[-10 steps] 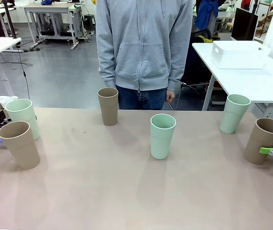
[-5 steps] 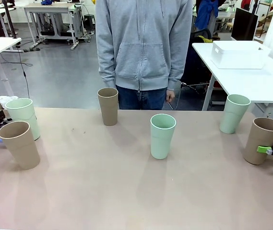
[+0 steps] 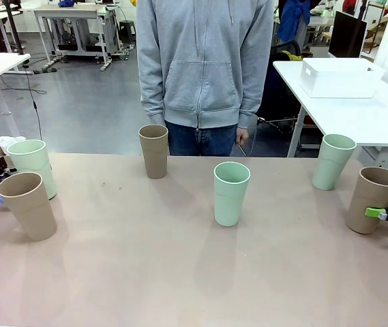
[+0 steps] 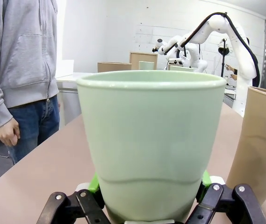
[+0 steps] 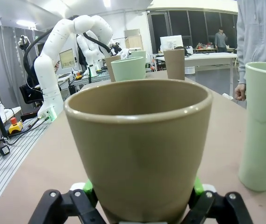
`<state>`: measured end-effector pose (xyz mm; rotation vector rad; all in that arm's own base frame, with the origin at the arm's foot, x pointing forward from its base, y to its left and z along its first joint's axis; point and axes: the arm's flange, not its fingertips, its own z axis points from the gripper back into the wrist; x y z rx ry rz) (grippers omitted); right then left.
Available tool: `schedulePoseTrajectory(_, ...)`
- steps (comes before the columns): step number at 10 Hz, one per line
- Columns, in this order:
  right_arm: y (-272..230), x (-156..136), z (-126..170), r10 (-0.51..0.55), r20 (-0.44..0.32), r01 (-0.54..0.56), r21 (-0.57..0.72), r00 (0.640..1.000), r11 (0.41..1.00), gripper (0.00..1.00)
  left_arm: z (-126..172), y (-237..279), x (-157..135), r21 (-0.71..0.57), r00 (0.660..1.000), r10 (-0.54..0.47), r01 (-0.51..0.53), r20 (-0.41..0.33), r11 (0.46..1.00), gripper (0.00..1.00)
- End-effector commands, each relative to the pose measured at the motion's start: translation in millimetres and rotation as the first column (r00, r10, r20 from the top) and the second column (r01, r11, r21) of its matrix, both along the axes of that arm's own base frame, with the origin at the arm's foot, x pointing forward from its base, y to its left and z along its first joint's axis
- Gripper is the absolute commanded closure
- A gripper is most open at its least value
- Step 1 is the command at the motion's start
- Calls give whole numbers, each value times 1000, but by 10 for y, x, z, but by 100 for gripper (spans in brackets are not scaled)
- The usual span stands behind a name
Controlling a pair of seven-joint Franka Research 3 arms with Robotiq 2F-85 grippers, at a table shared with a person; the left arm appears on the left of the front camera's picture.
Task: Stack the cups and store them in the basket.
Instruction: Pick up two Reusable plastic cups , one in each hand.
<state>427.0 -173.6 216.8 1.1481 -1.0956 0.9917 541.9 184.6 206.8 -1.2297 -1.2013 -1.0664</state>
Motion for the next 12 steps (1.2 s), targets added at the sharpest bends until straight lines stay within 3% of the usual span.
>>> schedulePoseTrajectory(1,2,1,2,0,-2,0,0,1000,1000,76,2,-8,0,2,1000,1,-1,0,1000,77)
schedulePoseTrajectory(2,2,1,2,0,-2,0,0,1000,1000,76,2,-8,0,2,1000,1,-1,0,1000,77)
schedulePoseTrajectory(3,0,0,0,0,0,0,0,1000,1000,16,1,1,2,1,1000,0,0,0,1000,15)
schedulePoseTrajectory(7,243,-301,889,-114,97,115,-6,989,993,16,1099,174,129,-49,990,81,-76,112,996,15)
schedulePoseTrajectory(8,364,-466,1128,-137,86,137,0,987,991,16,1494,94,56,-72,987,91,-82,135,994,15)
schedulePoseTrajectory(10,598,-678,1438,-206,75,209,-33,976,977,16,2010,-152,-126,-71,981,83,-72,175,995,15)
schedulePoseTrajectory(12,1002,-813,1639,-254,67,257,-34,965,966,16,2545,-591,-500,-20,975,123,-122,183,992,15)
